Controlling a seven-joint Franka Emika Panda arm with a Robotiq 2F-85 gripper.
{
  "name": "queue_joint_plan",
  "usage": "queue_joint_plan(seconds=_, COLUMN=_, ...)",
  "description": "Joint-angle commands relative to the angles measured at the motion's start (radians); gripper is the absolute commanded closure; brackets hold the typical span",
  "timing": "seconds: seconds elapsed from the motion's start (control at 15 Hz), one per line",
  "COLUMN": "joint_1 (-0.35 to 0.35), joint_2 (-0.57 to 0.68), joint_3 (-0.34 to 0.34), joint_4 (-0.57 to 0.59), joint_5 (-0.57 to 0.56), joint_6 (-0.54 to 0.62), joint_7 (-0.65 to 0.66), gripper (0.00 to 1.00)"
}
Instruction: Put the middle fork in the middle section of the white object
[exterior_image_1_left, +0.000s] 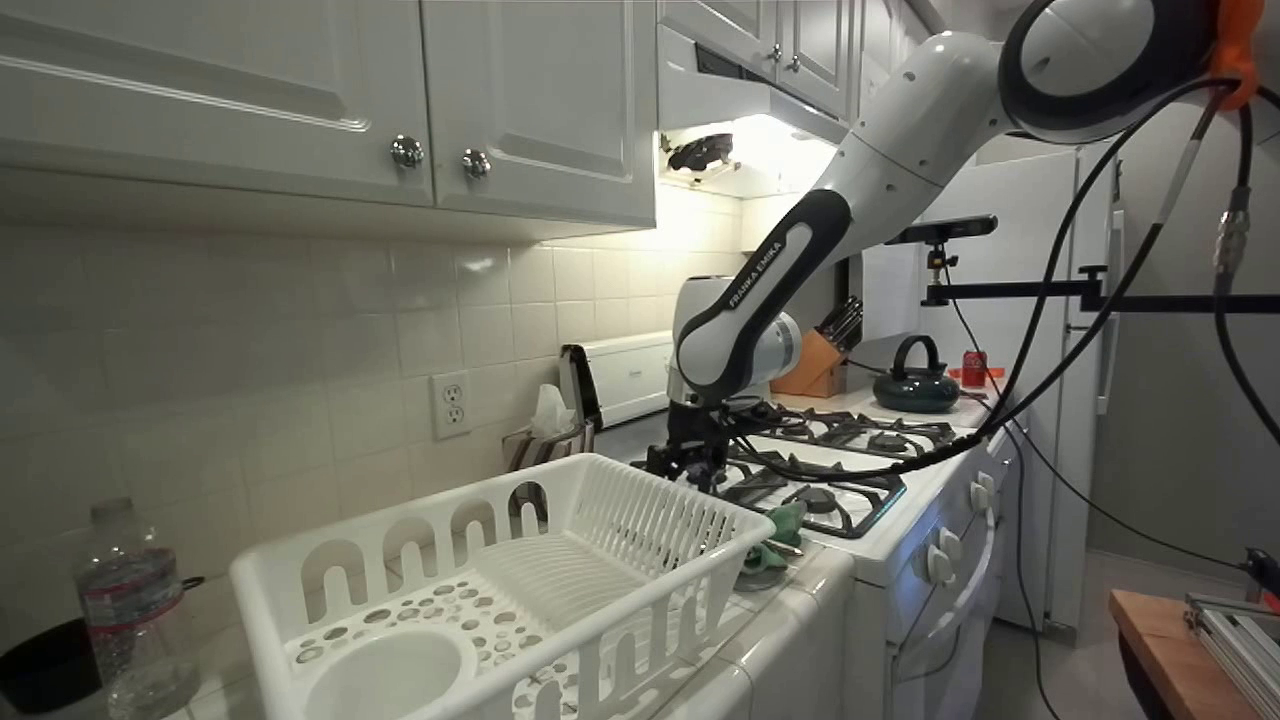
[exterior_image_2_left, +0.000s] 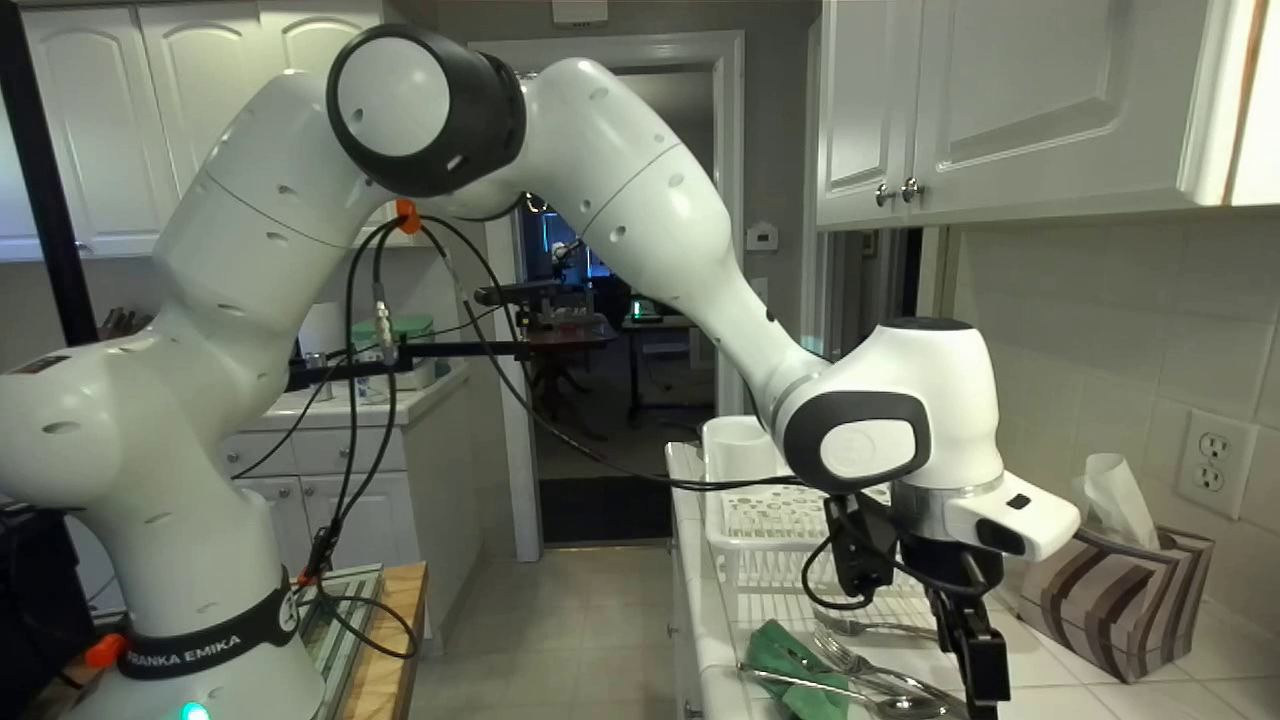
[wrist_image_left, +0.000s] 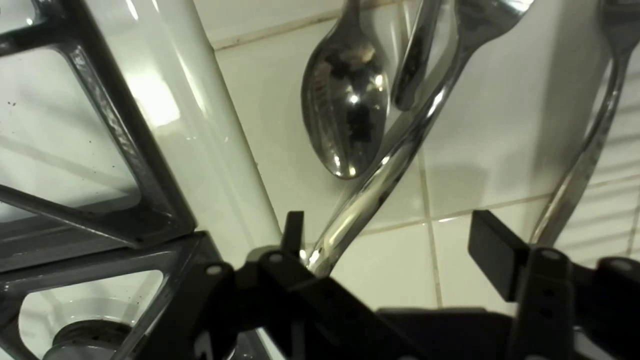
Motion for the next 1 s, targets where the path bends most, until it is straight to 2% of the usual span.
queue_joint_plan(seconds=0.0, joint_1=0.011, joint_2=-0.01, joint_3=-0.009, joint_4=-0.03, joint_5=0.006, joint_6=0.023, joint_7=0.012, gripper=0.0)
queue_joint_plan(seconds=0.93, joint_1=-0.006, joint_2=-0.002, joint_3=0.007, joint_4=-0.028, joint_5=0.028, joint_6=-0.054, joint_7=0.016, gripper=0.0)
